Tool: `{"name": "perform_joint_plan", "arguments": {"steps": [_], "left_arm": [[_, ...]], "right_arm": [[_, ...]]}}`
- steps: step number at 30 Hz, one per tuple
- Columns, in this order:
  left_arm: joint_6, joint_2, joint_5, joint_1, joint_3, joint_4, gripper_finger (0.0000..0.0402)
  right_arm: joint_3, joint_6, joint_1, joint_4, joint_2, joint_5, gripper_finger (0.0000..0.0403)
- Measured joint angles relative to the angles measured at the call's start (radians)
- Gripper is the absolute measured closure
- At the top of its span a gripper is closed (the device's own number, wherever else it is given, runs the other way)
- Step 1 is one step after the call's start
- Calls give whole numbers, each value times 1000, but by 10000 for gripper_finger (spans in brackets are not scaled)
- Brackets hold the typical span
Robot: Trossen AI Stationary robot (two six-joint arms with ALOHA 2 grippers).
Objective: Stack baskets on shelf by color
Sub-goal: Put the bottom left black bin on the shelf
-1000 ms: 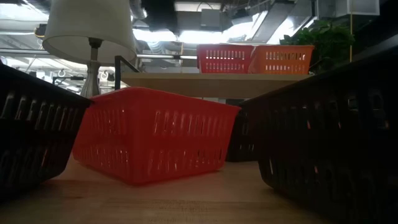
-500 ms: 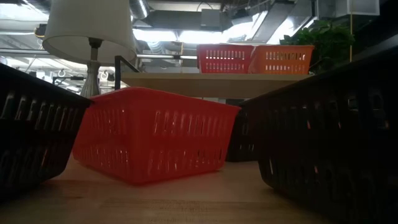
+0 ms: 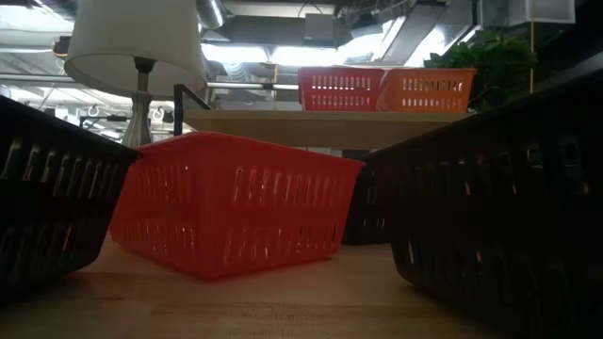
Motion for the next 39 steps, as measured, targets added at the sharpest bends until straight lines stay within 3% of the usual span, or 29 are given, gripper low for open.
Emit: {"name": "perform_joint_plan", "arguments": {"steps": [12, 26, 39], "left_arm": [[-26, 191, 17, 11, 0, -11, 295], [-79, 235, -28, 14, 0, -17, 297], [-127, 255, -6, 18, 0, -23, 298]], "right_arm": [[-117, 81, 43, 161, 0, -41, 295], [-117, 77, 46, 200, 0, -40, 295], [-117, 76, 57, 200, 0, -31, 295]]}}
